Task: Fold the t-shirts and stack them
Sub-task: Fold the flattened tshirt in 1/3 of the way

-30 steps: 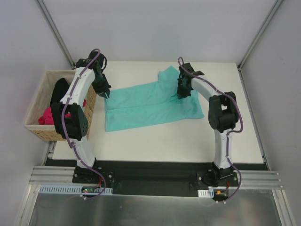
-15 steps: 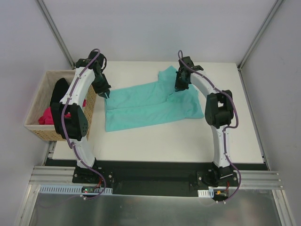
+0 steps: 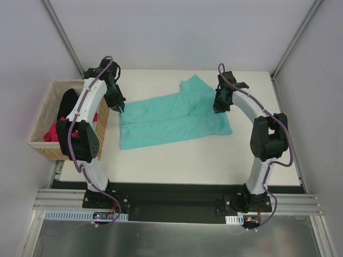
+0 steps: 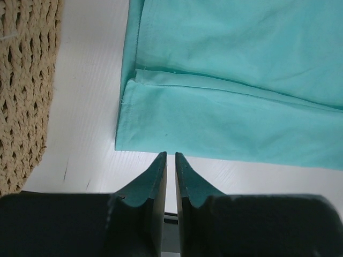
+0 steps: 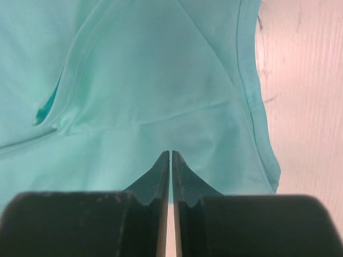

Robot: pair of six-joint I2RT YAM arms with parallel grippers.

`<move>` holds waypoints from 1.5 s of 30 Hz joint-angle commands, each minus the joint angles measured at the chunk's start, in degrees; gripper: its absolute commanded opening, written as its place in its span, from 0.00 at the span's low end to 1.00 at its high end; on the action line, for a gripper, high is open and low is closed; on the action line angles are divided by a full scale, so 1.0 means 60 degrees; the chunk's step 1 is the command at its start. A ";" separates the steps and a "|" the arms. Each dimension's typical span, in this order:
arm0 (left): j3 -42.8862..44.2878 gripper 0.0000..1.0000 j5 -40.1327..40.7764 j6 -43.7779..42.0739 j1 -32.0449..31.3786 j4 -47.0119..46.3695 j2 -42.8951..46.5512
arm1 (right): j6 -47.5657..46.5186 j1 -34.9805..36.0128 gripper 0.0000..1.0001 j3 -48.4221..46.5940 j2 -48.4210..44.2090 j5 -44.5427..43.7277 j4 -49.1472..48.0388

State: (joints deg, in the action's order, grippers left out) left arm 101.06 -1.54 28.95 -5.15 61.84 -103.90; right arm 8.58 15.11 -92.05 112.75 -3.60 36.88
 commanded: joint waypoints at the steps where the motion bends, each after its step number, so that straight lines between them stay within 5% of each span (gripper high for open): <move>1: -0.0274 0.10 -0.0270 -0.0239 0.0111 -0.0024 0.0280 | 0.0459 0.0249 0.06 0.0809 -0.1227 -0.0309 -0.0112; 17: -0.2574 0.10 -0.0710 -0.0313 -0.0226 -0.0961 0.0148 | 0.1617 0.0411 0.01 0.2919 -0.1755 -0.0133 -0.0493; 45: -0.5328 0.09 -0.0534 -0.0006 -0.0724 -0.1884 -0.0760 | 0.1441 0.0381 0.01 0.2978 -0.1785 -0.0602 0.0166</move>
State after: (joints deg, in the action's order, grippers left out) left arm 70.46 -5.52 27.90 -9.06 50.48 -107.09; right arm 17.34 17.30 -73.25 104.95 -5.82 35.86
